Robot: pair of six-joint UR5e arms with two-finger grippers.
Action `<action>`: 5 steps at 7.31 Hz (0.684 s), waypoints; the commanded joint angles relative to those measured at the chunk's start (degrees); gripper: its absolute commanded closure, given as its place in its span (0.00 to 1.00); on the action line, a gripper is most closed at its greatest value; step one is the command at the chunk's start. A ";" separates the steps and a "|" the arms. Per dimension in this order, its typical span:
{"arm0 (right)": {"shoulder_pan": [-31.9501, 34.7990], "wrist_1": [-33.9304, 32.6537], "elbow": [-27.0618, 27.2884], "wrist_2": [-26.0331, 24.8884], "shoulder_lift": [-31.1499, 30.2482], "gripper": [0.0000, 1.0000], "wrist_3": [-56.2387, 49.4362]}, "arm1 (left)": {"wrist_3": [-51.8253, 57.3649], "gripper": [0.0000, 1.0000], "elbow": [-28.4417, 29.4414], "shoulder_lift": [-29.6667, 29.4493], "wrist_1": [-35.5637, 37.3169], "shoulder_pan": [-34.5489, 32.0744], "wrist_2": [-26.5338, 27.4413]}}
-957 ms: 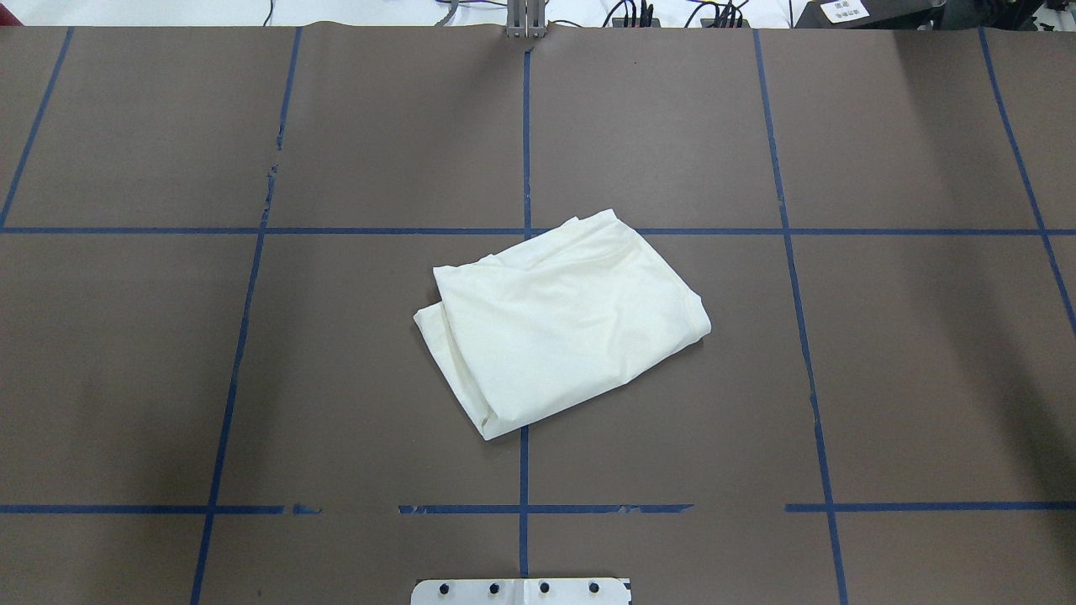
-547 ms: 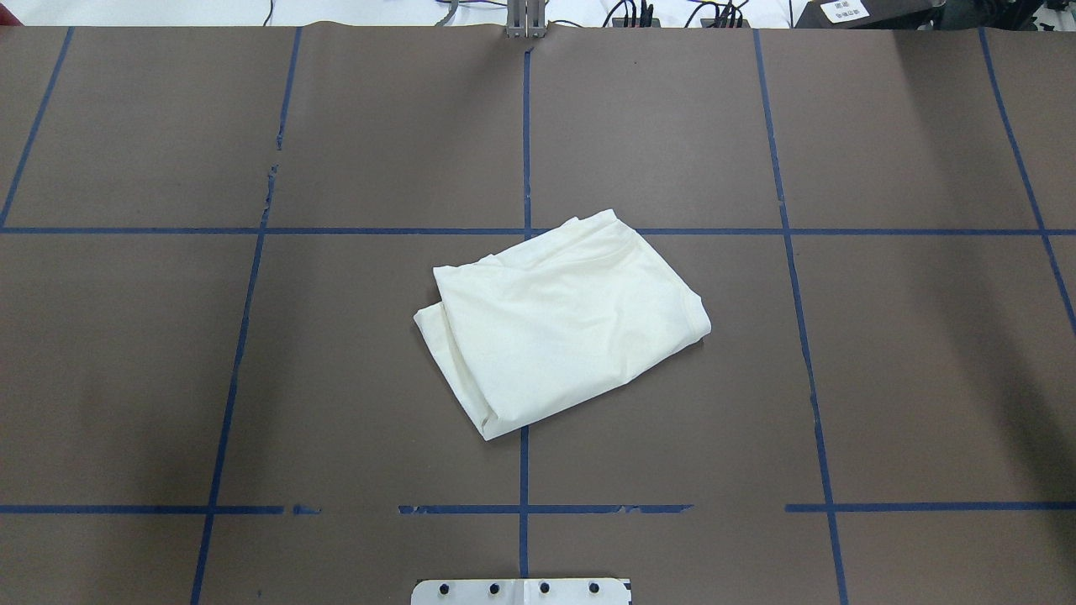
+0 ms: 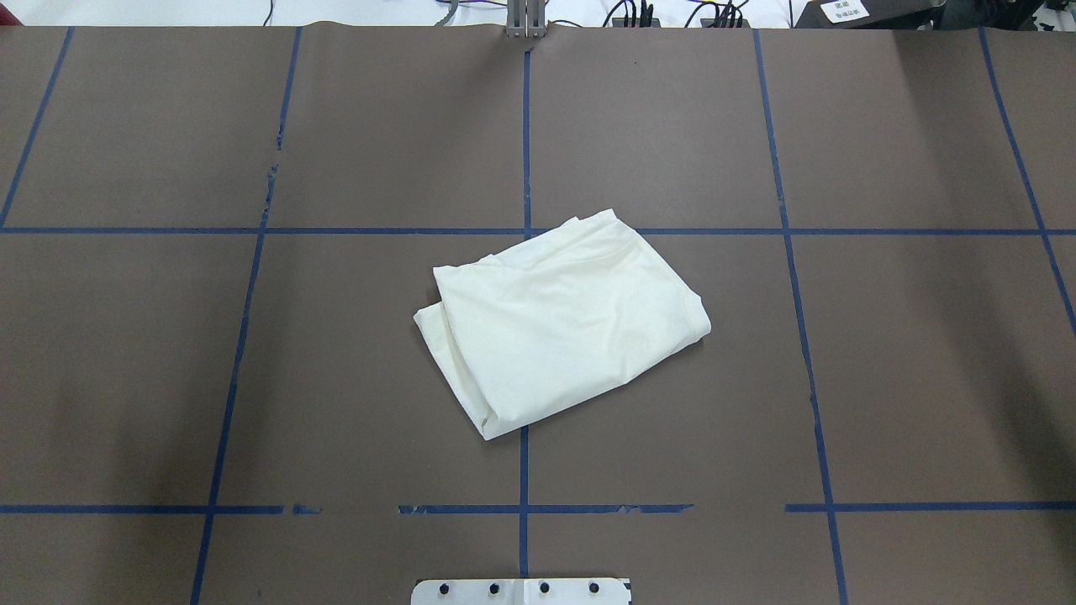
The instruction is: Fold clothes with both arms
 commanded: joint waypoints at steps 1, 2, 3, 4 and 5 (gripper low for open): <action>2.41 -0.06 0.15 0.40 -0.71 0.00 -1.34 | -5.38 0.00 0.69 -1.91 0.76 -0.05 0.12; 2.34 -0.06 -0.28 -0.64 -1.50 0.00 -5.44 | -5.33 0.00 0.87 -1.92 1.20 -0.05 0.03; 2.34 -0.06 0.15 -0.65 -2.47 0.00 -6.17 | -5.33 0.00 0.09 -3.31 6.16 -0.23 -0.06; 2.34 -0.06 0.33 -0.39 -2.65 0.00 -6.09 | -5.33 0.00 -0.36 -3.68 8.65 -0.67 -0.06; 2.34 -0.06 0.59 0.30 -2.56 0.00 -6.09 | -5.25 0.00 -0.36 -3.77 8.59 -0.76 -0.14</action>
